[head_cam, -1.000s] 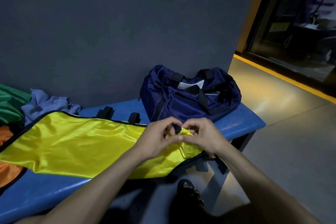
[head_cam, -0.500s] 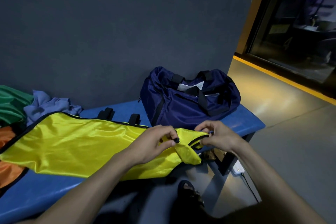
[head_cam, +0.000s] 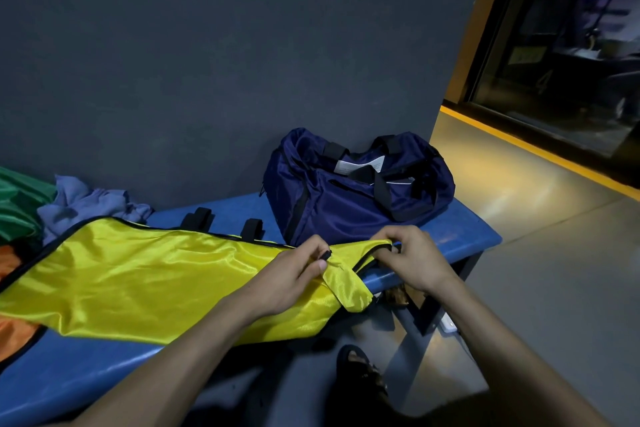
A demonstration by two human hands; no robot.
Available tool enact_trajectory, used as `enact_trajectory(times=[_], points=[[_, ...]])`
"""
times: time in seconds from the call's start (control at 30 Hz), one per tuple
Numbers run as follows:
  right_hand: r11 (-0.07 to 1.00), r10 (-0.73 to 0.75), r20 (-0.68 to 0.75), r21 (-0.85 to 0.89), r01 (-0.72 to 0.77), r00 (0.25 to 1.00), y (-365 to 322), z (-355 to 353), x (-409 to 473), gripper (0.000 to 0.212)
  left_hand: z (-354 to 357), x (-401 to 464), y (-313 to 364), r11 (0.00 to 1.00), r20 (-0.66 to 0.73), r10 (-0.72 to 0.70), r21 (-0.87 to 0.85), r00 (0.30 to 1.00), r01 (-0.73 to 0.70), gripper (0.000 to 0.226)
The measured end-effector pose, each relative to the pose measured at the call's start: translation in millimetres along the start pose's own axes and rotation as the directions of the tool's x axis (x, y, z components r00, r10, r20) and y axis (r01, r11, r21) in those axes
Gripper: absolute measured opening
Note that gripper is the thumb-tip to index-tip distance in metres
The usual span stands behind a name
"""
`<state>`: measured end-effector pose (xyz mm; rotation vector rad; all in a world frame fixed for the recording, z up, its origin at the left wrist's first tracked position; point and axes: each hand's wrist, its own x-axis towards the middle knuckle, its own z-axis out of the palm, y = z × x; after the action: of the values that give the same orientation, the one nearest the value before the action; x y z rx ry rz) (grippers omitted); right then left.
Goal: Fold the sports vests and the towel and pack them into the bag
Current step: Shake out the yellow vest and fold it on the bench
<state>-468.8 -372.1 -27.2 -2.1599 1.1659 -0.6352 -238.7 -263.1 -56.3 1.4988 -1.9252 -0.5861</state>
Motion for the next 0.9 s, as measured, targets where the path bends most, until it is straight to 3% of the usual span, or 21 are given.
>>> enact_trajectory(times=[0.03, 0.13, 0.2, 0.3, 0.4, 0.53, 0.73, 0.9], points=[[0.999, -0.013, 0.001, 0.033, 0.013, 1.000, -2, 0, -1, 0.017, 0, 0, 0, 1.000, 0.000, -0.003, -0.002, 1.000, 0.003, 0.010], [0.937, -0.024, 0.060, 0.349, 0.001, 0.998, -14, -1, -6, 0.010, 0, 1, 2, 1.000, 0.008, 0.003, -0.016, 1.000, -0.003, 0.010], [0.897, 0.002, -0.008, 0.443, 0.002, 1.000, -17, 2, -5, 0.015, 0, 1, 4, 1.000, 0.017, 0.015, -0.028, 1.000, -0.014, 0.012], [0.877, 0.102, -0.159, 0.480, -0.013, 0.982, -13, 9, 3, 0.008, 0, 0, 8, 0.998, 0.024, 0.032, -0.048, 0.999, -0.031, 0.018], [0.845, 0.179, -0.202, 0.533, -0.045, 0.963, -11, 14, 7, 0.020, 0, -2, 10, 0.997, 0.019, 0.043, -0.066, 0.999, -0.042, 0.018], [0.892, 0.133, -0.229, 0.452, -0.015, 0.964, -12, 14, 4, 0.037, 0, 0, 13, 0.997, -0.043, 0.045, -0.055, 0.998, -0.047, 0.013], [0.858, -0.040, -0.211, 0.493, 0.142, 0.977, -22, 15, -4, 0.053, -15, 21, 32, 0.996, -0.394, 0.070, -0.018, 0.916, -0.084, 0.005], [0.784, -0.074, -0.159, 0.601, 0.155, 0.985, -36, 15, -8, 0.043, -13, 37, 29, 0.993, -0.290, 0.109, -0.011, 0.951, -0.117, 0.010]])
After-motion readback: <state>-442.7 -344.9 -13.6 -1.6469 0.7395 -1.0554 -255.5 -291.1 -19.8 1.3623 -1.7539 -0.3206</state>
